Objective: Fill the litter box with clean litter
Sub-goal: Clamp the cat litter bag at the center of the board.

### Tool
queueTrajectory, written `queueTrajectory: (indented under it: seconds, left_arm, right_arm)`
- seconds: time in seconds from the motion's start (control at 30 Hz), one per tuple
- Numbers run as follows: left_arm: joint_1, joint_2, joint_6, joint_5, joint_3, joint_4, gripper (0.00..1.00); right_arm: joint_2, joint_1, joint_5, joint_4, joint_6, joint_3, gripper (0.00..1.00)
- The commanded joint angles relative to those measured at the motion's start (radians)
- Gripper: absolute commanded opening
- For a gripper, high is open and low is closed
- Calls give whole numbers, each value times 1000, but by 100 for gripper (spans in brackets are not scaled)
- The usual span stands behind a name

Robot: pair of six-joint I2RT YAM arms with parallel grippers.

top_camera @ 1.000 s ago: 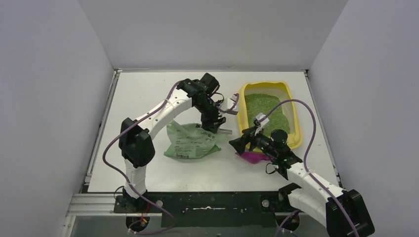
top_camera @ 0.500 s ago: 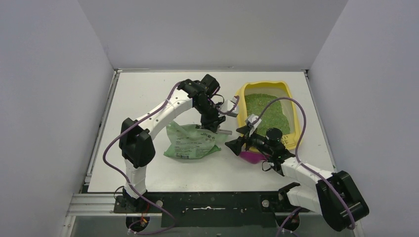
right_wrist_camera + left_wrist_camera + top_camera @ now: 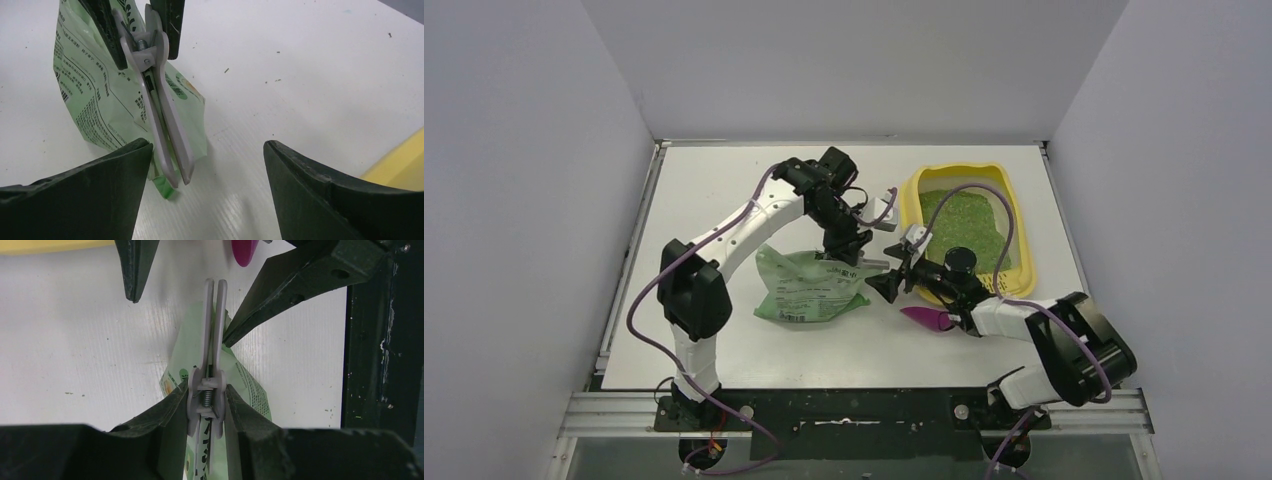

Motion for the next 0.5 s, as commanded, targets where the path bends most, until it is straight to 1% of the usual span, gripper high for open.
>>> queueTrajectory:
  seconds: [0.0, 0.03, 0.07, 0.13, 0.2, 0.27, 0.3, 0.37, 0.4, 0.43, 0.47]
  left_arm:
    - [28, -77, 23, 65, -7, -29, 13]
    - [34, -79, 24, 72, -10, -29, 12]
    - [40, -81, 27, 77, -14, -28, 12]
    - [54, -86, 27, 92, -20, -26, 11]
    - [66, -92, 29, 106, -28, -26, 11]
    - [73, -101, 34, 119, -36, -25, 11]
    - [76, -105, 36, 126, -40, -24, 11]
    - [79, -112, 36, 134, -45, -21, 11]
    - [82, -114, 36, 138, -47, -20, 10]
    - [84, -115, 36, 142, -47, -20, 10]
    - [86, -116, 36, 148, -48, -20, 10]
  right_arm:
    - [82, -1, -17, 117, 11, 15, 81]
    - [98, -3, -22, 148, 14, 11, 78]
    - [111, -3, -29, 179, 28, 10, 73]
    - [133, -3, -51, 192, 42, 18, 62]
    - [141, -5, -59, 198, 47, 22, 54]
    - [141, -4, -58, 219, 51, 19, 51]
    - [141, -4, -57, 229, 56, 18, 51]
    - [135, -5, -48, 239, 61, 16, 55]
    - [131, -4, -42, 238, 64, 17, 61]
    - [126, -5, -38, 237, 65, 17, 73]
    - [121, -5, -36, 235, 67, 18, 81]
